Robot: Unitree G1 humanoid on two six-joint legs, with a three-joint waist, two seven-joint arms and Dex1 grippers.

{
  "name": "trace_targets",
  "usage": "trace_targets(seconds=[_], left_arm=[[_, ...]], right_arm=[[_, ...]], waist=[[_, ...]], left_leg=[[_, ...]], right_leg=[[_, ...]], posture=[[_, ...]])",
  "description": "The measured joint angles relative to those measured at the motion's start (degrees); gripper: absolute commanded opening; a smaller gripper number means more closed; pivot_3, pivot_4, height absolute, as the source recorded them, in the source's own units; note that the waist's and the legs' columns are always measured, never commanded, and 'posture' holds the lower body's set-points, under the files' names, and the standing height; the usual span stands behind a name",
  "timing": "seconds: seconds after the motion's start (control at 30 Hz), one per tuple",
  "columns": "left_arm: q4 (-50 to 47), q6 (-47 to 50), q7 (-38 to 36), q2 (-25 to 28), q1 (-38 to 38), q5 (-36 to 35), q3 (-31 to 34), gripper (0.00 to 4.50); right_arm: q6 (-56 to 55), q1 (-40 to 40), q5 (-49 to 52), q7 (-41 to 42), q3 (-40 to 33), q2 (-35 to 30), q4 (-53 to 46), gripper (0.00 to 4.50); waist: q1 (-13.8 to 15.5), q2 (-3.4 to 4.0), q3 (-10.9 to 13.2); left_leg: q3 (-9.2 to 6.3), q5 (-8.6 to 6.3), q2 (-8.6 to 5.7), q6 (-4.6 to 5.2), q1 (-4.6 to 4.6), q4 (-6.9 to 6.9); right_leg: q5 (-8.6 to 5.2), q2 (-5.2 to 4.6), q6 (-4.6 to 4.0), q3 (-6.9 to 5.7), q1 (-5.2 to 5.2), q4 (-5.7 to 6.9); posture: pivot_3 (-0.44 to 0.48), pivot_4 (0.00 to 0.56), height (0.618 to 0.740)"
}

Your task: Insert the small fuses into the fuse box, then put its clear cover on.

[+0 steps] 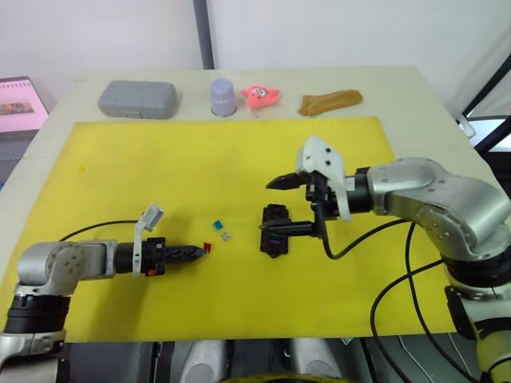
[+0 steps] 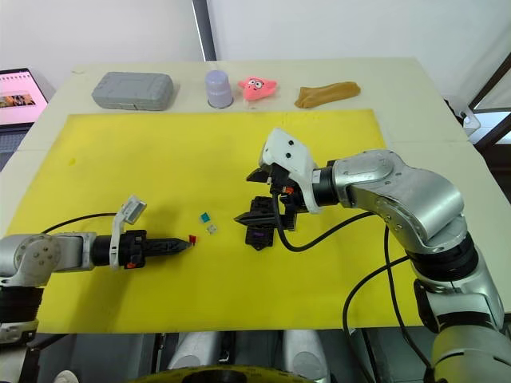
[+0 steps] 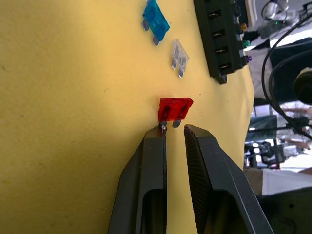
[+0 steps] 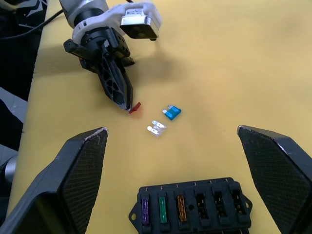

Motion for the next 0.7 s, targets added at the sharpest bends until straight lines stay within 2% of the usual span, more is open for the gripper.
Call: trace_targets(seconds=[0.2,0.53,0.7], left_arm=[[-0.6,0.8,3.1,-1.8,0.2,-0.5,1.3,0.67],[-0.2,2.4,3.4,-0.6,1.4,-3.0,3.6,0.67],[-1.2,3.4,6.6,-3.7,0.8,-3.6,4.6,0.67]], right_arm=[[-0.4,0.0,-0.4,0.4,0.0,0.0,0.0,4.50],[-0.4,0.0,-0.4,0.5,0.0,-0.2,0.0,4.50],[-0.6,-0.3,-0.5,0.6,0.1,0.0,0.1,4.50]], waist=[[0.1,0.00,0.0],[-0.3,0.00,0.0],[0.1,0.00,0.0]], left_leg=[[0.00,0.00,-0.03,0.00,0.01,0.02],[-0.01,0.00,0.02,-0.01,0.01,-0.02],[-0.01,0.01,-0.01,-0.01,-0.01,0.00]], right_leg=[[0.00,-0.03,0.00,0.00,0.03,-0.01],[0.00,0.02,0.00,0.00,-0.01,-0.01],[0.00,-0.02,0.00,0.00,0.02,-0.04]], posture=[[0.000,0.150,0.740],[0.000,0.150,0.740],[0.000,0.150,0.740]])
